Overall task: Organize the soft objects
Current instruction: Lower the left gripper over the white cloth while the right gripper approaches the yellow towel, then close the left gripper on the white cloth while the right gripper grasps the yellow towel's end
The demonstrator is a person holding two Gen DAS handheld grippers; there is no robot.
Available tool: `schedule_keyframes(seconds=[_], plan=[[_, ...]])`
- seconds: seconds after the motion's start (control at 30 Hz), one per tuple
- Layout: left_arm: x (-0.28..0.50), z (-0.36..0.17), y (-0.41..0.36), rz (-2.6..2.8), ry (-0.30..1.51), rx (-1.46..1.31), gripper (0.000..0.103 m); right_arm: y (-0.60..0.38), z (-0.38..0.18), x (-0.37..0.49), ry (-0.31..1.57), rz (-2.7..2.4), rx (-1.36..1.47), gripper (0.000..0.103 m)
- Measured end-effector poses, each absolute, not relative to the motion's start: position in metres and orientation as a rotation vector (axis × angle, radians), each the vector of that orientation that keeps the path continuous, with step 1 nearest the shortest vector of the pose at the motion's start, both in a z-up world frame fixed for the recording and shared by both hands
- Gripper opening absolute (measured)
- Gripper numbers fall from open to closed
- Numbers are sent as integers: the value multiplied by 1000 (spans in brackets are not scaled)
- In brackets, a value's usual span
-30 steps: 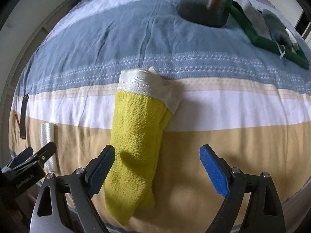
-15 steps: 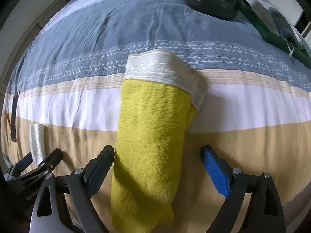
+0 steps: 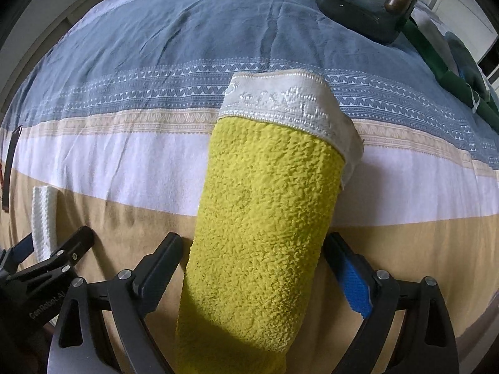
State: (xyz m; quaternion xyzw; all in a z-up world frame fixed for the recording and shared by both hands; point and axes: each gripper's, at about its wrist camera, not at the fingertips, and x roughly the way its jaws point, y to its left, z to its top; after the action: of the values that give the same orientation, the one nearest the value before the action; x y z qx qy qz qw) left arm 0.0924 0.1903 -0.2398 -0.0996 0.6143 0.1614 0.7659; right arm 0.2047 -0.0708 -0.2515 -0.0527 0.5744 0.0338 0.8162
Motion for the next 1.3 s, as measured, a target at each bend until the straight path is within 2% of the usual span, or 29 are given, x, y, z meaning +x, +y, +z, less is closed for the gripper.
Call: schedule_keyframes(seconds=[0.23, 0.3, 0.37, 0.6, 0.73, 0.83, 0.93, 1.0, 1.07, 1.3], plan=[[87, -244, 191, 359, 1330, -223, 102, -71, -255, 209, 1232, 87, -114, 89], [88, -245, 191, 360, 1330, -221, 102, -70, -257, 210, 1230, 88, -121, 84], [88, -245, 190, 364, 1329, -218, 102, -73, -253, 208, 1226, 87, -126, 74], [90, -239, 188, 372, 1332, -210, 101, -77, -244, 208, 1225, 114, -139, 57], [92, -236, 186, 373, 1338, -212, 98, -79, -242, 210, 1224, 134, -138, 44], [95, -232, 180, 364, 1336, -206, 85, -82, -239, 212, 1223, 154, -141, 32], [98, -227, 172, 348, 1336, -211, 59, -88, -236, 214, 1225, 175, -134, 26], [101, -223, 168, 345, 1335, -227, 38, -95, -233, 214, 1227, 189, -132, 24], [104, -220, 166, 352, 1335, -233, 25, -100, -231, 214, 1227, 201, -138, 21], [113, -210, 166, 371, 1345, -251, 14, -115, -224, 212, 1218, 241, -154, 19]])
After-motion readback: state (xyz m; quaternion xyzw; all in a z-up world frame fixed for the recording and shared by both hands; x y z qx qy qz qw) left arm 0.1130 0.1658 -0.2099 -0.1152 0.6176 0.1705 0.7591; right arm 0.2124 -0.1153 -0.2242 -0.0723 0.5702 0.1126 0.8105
